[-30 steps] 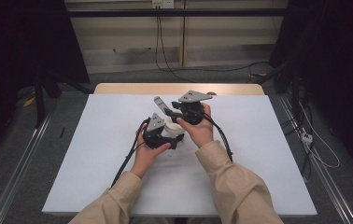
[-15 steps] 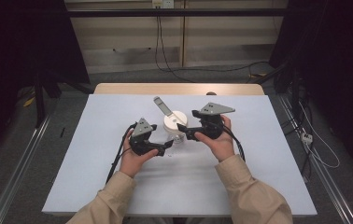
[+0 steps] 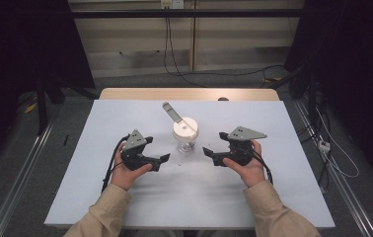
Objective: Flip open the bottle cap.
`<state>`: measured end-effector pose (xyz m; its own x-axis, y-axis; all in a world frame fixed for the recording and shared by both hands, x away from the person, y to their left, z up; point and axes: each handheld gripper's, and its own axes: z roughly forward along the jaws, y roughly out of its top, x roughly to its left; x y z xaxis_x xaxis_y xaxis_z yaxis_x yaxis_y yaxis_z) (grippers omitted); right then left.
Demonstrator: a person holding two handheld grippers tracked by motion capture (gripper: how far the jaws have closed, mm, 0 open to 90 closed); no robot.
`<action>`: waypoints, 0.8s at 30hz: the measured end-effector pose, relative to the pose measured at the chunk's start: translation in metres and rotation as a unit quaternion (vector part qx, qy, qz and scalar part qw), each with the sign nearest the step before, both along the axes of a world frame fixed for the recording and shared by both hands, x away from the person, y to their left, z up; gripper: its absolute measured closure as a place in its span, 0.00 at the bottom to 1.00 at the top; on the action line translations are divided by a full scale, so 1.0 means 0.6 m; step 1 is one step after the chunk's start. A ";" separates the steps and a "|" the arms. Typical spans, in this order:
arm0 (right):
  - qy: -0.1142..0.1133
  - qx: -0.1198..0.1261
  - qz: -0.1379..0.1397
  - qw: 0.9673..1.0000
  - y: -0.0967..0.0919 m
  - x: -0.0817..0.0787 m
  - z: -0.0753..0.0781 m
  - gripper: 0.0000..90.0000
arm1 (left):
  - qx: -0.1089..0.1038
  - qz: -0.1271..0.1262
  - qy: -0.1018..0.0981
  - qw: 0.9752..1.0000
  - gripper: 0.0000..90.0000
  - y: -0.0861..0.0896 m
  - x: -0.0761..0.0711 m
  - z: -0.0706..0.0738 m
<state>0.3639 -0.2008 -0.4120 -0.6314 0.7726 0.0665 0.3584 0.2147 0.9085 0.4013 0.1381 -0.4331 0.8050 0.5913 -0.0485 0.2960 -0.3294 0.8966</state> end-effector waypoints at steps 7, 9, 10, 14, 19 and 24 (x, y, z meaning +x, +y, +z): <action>0.011 -0.013 -0.009 1.000 -0.027 -0.029 -0.026 0.16 | -0.001 0.007 0.006 1.000 0.09 0.032 -0.008 -0.001; 0.009 -0.013 -0.011 1.000 -0.031 -0.032 -0.028 0.16 | 0.001 0.008 0.008 1.000 0.09 0.042 -0.012 -0.002; 0.008 -0.012 -0.017 1.000 -0.039 -0.040 -0.030 0.16 | 0.002 0.009 0.009 1.000 0.09 0.047 -0.014 -0.003; 0.011 -0.010 -0.021 1.000 -0.051 -0.054 -0.035 0.16 | -0.001 0.013 0.024 1.000 0.09 0.070 -0.022 -0.007; 0.012 -0.009 -0.026 1.000 -0.062 -0.065 -0.041 0.16 | -0.001 0.017 0.026 1.000 0.09 0.090 -0.033 -0.006; 0.014 -0.007 -0.034 0.999 -0.073 -0.075 -0.046 0.16 | 0.005 0.022 0.027 0.999 0.09 0.108 -0.039 -0.009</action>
<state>0.3186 -0.2448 -0.4393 -0.5748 0.8150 0.0732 0.3988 0.2009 0.8947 0.3780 0.2031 -0.4387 0.7746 0.6267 -0.0854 0.3583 -0.3236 0.8757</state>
